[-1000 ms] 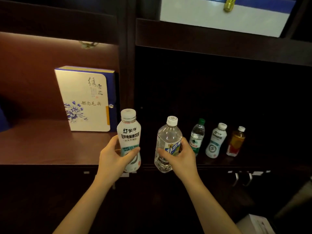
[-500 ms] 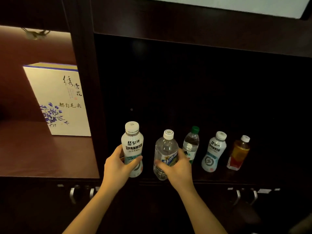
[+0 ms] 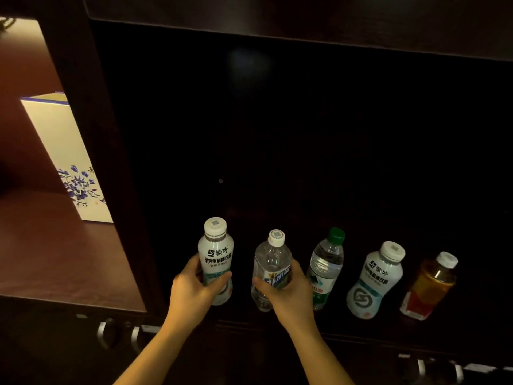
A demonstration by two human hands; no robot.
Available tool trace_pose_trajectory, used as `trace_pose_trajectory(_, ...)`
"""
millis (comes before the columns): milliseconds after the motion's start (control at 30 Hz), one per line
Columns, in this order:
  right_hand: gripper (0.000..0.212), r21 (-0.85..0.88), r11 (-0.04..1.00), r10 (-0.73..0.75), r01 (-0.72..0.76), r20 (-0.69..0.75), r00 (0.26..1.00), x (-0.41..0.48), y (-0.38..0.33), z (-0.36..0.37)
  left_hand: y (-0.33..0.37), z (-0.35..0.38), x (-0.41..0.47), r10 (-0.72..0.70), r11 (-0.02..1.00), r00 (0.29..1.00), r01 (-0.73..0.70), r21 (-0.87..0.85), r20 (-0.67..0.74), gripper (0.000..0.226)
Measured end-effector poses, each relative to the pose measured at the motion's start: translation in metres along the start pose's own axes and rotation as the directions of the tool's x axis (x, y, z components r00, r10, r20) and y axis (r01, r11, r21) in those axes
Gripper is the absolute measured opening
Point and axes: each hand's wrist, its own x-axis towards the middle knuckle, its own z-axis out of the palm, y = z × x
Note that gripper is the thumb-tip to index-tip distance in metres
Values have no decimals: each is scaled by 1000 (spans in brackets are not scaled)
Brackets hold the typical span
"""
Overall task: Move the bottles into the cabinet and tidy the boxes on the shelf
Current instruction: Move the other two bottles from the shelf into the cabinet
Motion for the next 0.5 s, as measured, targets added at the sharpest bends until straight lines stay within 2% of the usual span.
trace_pose_trajectory(500,76,-22,999,42,-41,32,999,20,17,3,-15,15,16,-87,996,996,87,-19,6,60)
